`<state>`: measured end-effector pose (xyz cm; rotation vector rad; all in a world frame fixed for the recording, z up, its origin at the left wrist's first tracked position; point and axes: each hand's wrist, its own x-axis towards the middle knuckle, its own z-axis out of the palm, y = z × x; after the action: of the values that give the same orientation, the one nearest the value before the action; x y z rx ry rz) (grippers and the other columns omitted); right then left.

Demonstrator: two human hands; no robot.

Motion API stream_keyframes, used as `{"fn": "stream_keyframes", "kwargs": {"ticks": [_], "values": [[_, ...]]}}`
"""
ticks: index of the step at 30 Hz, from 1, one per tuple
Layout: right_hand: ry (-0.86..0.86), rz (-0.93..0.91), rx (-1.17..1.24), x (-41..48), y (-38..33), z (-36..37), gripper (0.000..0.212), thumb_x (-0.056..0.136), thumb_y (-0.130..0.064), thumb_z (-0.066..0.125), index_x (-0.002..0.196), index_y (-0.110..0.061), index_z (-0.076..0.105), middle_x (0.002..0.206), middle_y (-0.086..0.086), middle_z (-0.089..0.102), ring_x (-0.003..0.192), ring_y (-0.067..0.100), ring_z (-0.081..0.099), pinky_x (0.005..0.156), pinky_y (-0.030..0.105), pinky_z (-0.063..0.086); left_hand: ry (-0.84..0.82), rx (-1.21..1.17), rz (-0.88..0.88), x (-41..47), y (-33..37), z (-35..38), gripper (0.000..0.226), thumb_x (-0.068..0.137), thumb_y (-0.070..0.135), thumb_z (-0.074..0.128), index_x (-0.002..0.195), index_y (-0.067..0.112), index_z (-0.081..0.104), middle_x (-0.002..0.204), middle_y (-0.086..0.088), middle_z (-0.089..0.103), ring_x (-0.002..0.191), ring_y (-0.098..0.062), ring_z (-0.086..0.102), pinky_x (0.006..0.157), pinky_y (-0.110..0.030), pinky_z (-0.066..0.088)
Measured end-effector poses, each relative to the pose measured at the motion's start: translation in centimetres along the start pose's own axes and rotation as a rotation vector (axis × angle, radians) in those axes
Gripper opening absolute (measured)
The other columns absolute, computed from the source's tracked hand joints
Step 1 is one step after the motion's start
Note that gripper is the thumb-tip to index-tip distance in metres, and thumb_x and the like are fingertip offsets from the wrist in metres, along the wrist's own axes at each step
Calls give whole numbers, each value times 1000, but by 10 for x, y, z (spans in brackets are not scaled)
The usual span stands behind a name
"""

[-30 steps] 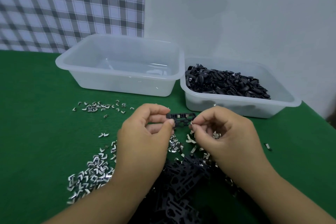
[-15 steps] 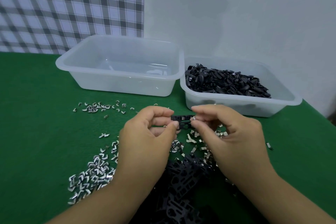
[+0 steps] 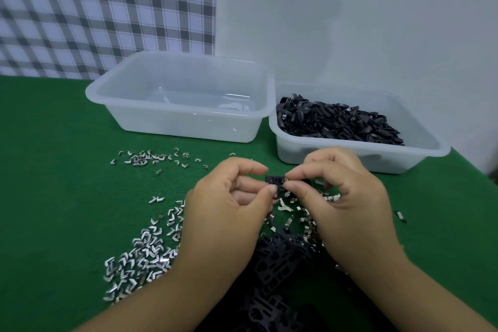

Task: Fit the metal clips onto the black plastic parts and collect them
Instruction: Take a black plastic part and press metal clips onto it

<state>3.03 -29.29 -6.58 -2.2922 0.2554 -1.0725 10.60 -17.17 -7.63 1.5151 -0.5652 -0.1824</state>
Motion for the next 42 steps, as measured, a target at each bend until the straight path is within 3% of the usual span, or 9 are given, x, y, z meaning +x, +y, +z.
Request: {"fn": "stream_keyframes", "kwargs": {"ticks": [4, 10, 21, 26, 30, 37, 42], "values": [[6, -16, 13, 0, 0, 0, 4, 71, -17, 72, 75, -19, 72, 80, -11, 58, 84, 15, 56, 73, 11, 37, -3, 29, 6, -1, 0, 1, 27, 74, 5, 76, 81, 30, 67, 66, 6, 73, 59, -11, 70, 60, -26, 58], [1, -14, 19, 1, 0, 1, 4, 70, -20, 71, 74, -20, 72, 81, -13, 58, 84, 15, 56, 73, 13, 40, -8, 19, 18, -1, 0, 1, 29, 73, 6, 78, 82, 32, 69, 67, 7, 72, 59, -12, 71, 60, -26, 58], [-62, -23, 24, 1, 0, -1, 5, 69, -17, 75, 75, -17, 74, 78, -6, 60, 83, 17, 57, 70, 17, 42, -32, 54, 79, 0, 0, -1, 32, 75, -2, 74, 77, 30, 71, 71, 10, 71, 62, -4, 68, 61, -14, 54], [-176, 47, 71, 2, 3, -3, 16, 71, -16, 78, 83, -24, 71, 84, -16, 63, 86, 5, 54, 74, 9, 36, -39, 107, 127, -1, 1, -2, 40, 79, -4, 68, 89, 33, 60, 74, 10, 70, 63, -2, 66, 57, -9, 48], [-221, 30, 101, 4, 3, 0, 13, 74, -21, 69, 86, -23, 74, 85, -14, 66, 89, 8, 57, 80, 12, 40, -39, 168, 152, -2, 1, -2, 42, 79, -3, 68, 90, 36, 56, 73, 10, 70, 67, -4, 68, 59, -11, 49], [-128, -44, 20, 2, 6, -1, 15, 73, -22, 70, 88, -21, 74, 81, -15, 65, 84, 8, 58, 76, 16, 44, -17, 117, 86, -2, 0, -1, 35, 77, 2, 73, 87, 33, 59, 70, 12, 72, 61, -2, 67, 55, -9, 47], [-55, -158, -59, 1, 6, 0, 3, 75, -18, 71, 76, -17, 68, 78, -12, 64, 81, 13, 57, 73, 24, 44, -18, 61, 39, -1, -1, 0, 27, 76, 7, 75, 85, 31, 66, 69, 11, 73, 61, -7, 70, 60, -19, 55]]}}
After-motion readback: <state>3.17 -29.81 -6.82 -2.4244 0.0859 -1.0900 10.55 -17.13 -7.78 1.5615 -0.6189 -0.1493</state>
